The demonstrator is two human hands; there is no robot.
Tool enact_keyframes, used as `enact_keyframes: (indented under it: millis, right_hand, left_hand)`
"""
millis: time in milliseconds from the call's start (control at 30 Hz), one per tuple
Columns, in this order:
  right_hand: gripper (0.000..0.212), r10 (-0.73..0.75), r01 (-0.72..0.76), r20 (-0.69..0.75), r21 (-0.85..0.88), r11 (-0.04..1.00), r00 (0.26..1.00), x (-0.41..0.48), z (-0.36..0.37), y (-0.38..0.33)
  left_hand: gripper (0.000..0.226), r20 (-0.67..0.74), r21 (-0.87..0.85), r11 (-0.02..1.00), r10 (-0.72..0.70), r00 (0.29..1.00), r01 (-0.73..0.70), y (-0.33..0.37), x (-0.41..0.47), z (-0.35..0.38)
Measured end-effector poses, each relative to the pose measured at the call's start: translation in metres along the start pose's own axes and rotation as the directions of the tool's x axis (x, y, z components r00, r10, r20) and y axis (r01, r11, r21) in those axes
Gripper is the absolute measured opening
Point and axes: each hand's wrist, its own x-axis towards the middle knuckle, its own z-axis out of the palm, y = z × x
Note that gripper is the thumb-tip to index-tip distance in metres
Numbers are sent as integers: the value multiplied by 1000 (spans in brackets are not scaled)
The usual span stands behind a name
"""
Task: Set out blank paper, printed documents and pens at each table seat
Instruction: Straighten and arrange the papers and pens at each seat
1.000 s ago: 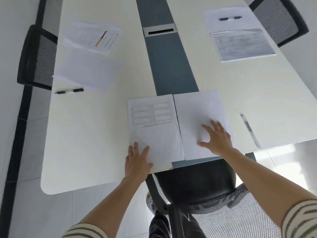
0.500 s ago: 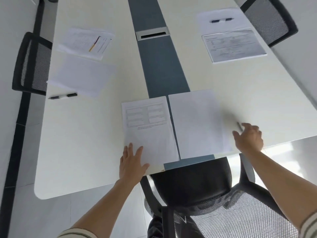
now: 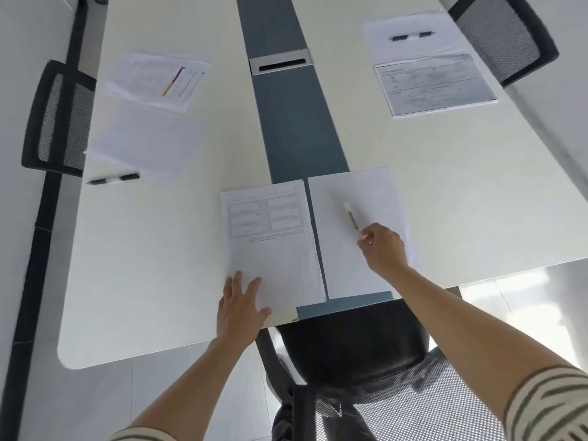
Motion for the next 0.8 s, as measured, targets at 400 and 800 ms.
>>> enact_keyframes:
  millis: [400,800]
  right_hand:
    - [55,-10,-2,-55,-223,975,998,-18,8,23]
    - [53,4,-15,-46,-251,968,999,-6,13,34]
  left_hand:
    - [68,3,-29,999,-20,1000,20,0,-1,0]
    - [66,8,-58,998,-19,1000,20,0,0,1]
